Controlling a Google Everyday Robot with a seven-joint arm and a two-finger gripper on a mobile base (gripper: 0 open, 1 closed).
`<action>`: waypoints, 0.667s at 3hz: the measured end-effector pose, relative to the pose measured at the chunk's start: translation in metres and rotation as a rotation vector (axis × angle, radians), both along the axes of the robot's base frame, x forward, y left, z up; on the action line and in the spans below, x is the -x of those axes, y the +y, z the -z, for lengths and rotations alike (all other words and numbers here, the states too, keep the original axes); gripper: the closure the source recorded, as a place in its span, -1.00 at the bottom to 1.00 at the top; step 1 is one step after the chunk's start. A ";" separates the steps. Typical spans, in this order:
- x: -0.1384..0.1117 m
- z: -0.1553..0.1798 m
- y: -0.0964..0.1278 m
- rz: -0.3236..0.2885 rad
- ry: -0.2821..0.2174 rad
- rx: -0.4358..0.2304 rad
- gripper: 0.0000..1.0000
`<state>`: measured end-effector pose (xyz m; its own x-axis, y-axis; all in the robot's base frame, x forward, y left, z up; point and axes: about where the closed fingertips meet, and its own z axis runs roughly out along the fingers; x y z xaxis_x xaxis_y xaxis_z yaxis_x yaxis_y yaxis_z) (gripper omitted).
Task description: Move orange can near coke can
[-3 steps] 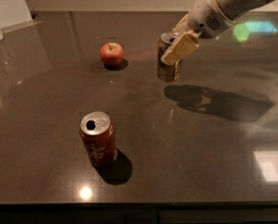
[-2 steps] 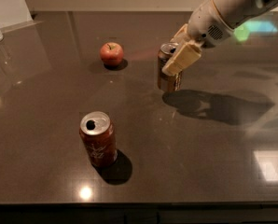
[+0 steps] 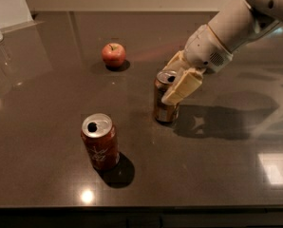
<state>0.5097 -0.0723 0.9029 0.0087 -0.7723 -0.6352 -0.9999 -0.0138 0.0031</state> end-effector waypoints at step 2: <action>0.026 0.009 0.019 -0.080 0.028 -0.033 1.00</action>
Offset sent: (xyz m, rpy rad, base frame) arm -0.0689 0.0510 -0.0128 0.0828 0.0451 0.2137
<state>0.4834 -0.0532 0.8938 0.0516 -0.7488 -0.6608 -0.9951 -0.0945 0.0294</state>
